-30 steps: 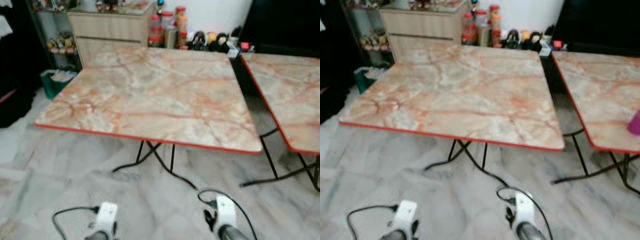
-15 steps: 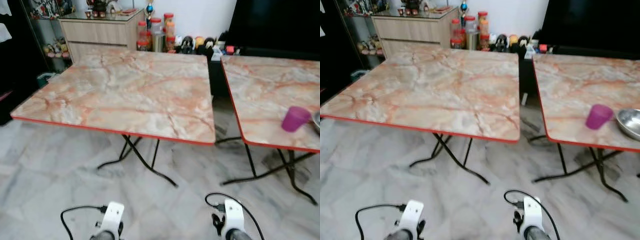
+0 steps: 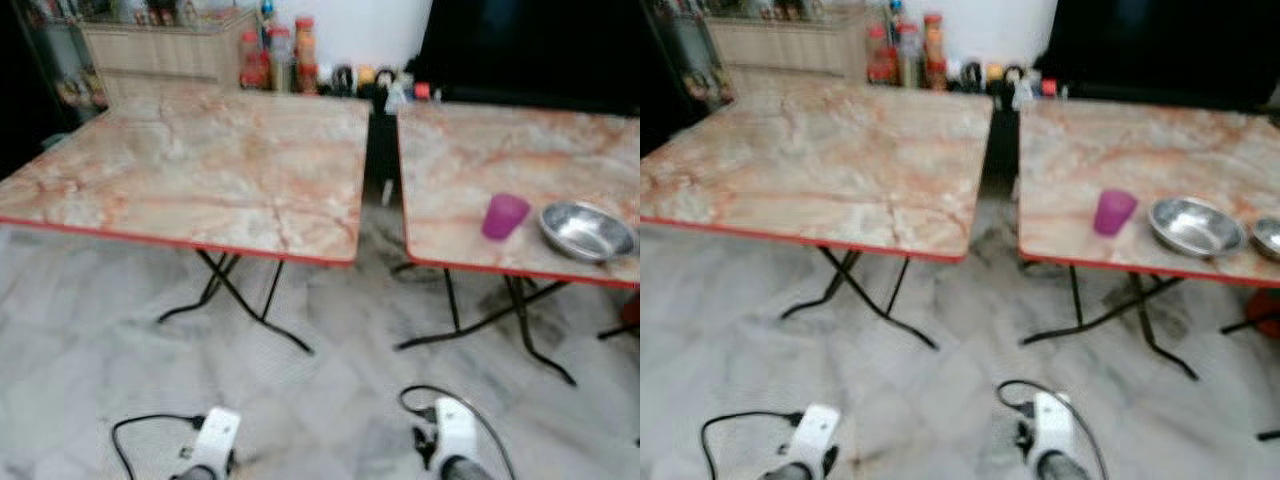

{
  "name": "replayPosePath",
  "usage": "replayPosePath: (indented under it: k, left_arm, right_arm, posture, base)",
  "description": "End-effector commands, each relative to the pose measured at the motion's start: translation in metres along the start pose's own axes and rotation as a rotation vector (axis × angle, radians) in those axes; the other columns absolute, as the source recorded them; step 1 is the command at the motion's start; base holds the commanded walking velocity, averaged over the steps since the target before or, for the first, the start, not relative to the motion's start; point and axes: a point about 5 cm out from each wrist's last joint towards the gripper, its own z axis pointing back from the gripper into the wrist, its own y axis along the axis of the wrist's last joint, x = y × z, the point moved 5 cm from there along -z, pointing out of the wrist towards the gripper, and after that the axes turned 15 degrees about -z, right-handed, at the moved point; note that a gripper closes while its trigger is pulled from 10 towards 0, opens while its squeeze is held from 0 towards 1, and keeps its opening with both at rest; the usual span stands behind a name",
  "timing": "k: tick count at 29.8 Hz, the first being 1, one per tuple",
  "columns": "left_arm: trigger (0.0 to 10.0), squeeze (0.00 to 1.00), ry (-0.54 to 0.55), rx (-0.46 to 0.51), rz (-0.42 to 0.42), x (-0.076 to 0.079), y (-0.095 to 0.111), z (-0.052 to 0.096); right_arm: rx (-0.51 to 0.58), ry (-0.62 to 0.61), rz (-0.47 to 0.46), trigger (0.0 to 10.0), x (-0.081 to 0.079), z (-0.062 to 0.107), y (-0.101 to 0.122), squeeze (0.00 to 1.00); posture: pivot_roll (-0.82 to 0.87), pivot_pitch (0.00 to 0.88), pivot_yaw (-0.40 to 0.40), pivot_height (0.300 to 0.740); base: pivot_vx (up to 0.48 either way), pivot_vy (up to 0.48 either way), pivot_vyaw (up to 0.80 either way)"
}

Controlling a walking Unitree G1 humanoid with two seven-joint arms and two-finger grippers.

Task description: Setting the table

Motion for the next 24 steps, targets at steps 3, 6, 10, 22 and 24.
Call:
replayPosePath:
  k: [3,6,10,22,24]
  left_arm:
    - [10.0,0.0,-0.029,0.007,-0.014,0.0087,0.0051,-0.0009]
    - [10.0,0.0,-0.032,0.004,-0.016,0.009,0.0044,-0.0008]
    - [10.0,0.0,-0.034,0.002,-0.018,0.009,0.0035,-0.0007]
    - [10.0,0.0,-0.035,0.01,-0.013,0.0094,0.006,-0.0011]
    - [10.0,0.0,-0.032,0.016,0.001,0.0097,0.0071,-0.001]
  right_arm:
    - [0.016,-0.02,0.003,10.0,0.0099,0.001,0.0064,0.0]
    - [0.019,-0.016,-0.003,10.0,0.0095,0.001,0.0067,0.0]
    - [0.02,-0.013,0.007,10.0,0.0088,0.0009,0.0071,0.0]
    - [0.018,-0.019,0.009,10.0,0.0093,0.0009,0.0066,0.0]
    - [0.015,-0.025,-0.002,10.0,0.0106,0.0012,0.0054,0.0]
  posture:
    - [-0.02,0.0,-0.038,0.736]
    - [-0.02,0.0,-0.039,0.736]
    - [-0.02,0.0,-0.038,0.736]
    - [-0.01,0.0,-0.041,0.736]
    - [-0.01,0.0,-0.042,0.736]
  base:
    - [0.0,-0.436,0.0]
    - [0.0,-0.424,0.0]
    - [0.18,-0.412,0.0]
    - [0.242,-0.328,0.0]
    - [0.0,0.0,0.0]
